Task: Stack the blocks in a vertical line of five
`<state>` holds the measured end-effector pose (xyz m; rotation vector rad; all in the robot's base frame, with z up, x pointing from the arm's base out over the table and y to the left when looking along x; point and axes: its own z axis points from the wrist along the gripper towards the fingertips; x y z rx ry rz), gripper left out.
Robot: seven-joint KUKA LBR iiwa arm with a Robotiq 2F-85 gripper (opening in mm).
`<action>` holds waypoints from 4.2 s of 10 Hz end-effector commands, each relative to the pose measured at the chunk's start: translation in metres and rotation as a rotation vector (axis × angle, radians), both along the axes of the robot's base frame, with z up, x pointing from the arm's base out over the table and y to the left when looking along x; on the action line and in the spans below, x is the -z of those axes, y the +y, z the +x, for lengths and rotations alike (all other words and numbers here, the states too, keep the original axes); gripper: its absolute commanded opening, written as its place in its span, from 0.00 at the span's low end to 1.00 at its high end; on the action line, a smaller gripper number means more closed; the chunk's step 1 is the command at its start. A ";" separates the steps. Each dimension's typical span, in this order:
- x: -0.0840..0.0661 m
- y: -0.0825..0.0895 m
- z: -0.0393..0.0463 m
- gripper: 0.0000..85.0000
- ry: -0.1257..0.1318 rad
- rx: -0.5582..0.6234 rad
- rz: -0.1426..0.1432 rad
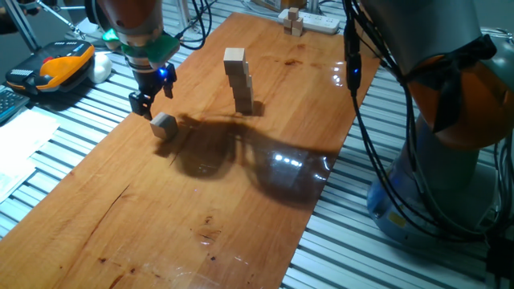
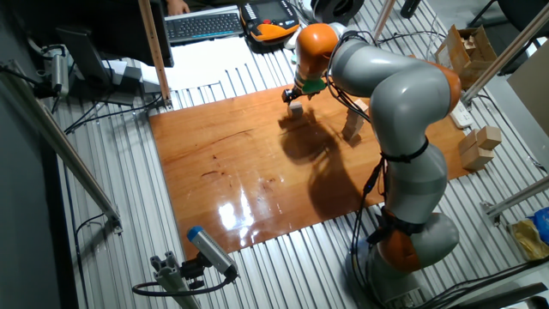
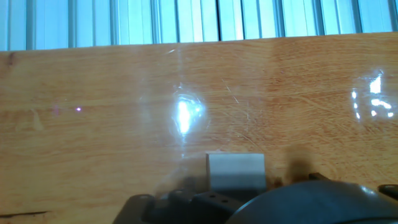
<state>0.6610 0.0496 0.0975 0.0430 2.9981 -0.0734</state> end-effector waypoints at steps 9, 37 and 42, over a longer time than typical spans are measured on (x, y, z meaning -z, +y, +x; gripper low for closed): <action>0.014 0.001 0.0068 1.00 0.116 -0.031 -0.025; 0.047 0.004 -0.0041 0.80 0.081 0.005 0.000; 0.041 0.001 -0.0015 0.80 0.073 0.030 0.013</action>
